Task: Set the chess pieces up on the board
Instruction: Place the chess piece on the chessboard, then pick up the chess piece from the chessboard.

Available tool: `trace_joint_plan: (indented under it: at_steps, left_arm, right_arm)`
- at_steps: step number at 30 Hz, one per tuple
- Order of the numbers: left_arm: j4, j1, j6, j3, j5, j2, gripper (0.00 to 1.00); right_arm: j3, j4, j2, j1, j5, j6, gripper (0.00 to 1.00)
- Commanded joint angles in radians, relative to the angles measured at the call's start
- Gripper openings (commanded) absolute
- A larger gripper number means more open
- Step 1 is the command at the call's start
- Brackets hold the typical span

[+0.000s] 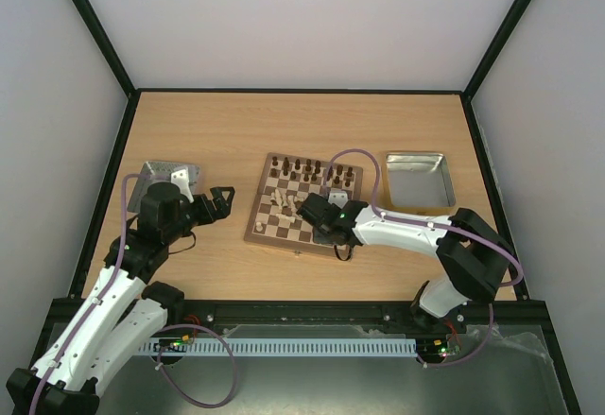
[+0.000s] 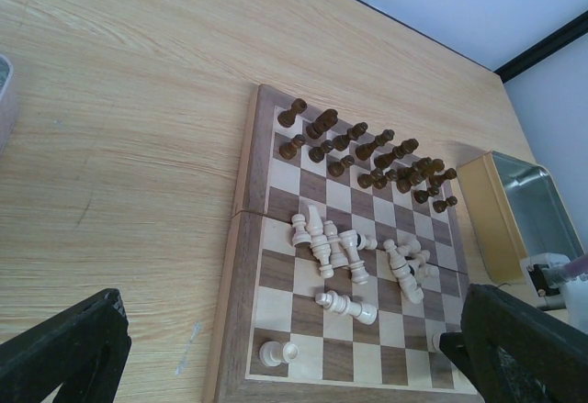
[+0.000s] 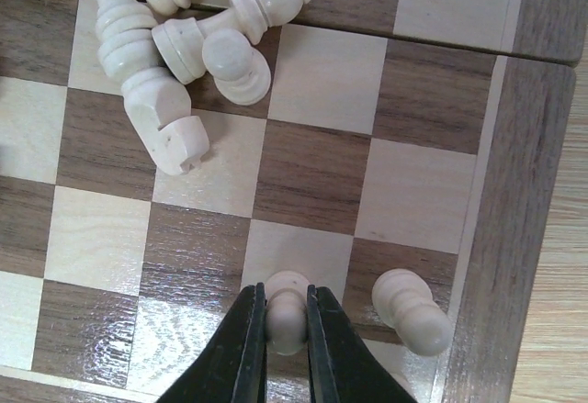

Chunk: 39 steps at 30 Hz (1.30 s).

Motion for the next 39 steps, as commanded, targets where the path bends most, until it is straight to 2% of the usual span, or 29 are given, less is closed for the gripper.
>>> trace_joint_plan:
  at_steps: [1,18,25,35,39]
  left_arm:
    - [0.014,0.006,-0.002,-0.014,-0.008,-0.003,0.99]
    - [0.014,0.007,0.002,-0.012,-0.005,0.0,1.0]
    - [0.013,0.007,0.002,-0.012,-0.008,0.0,1.0]
    - [0.011,0.007,0.001,-0.012,-0.007,0.003,1.0]
    - [0.009,0.006,0.002,-0.012,-0.007,0.002,1.0]
  right_arm:
    - [0.027,-0.017,0.017,0.006,0.045,0.015,0.1]
    - [0.061,-0.038,-0.004,0.006,0.086,0.024,0.22]
    - [0.058,-0.025,-0.055,0.005,0.175,0.078,0.26]
    - [0.058,0.089,-0.021,-0.008,0.195,0.093,0.29]
    - [0.081,0.124,0.019,-0.028,0.189,0.086,0.26]
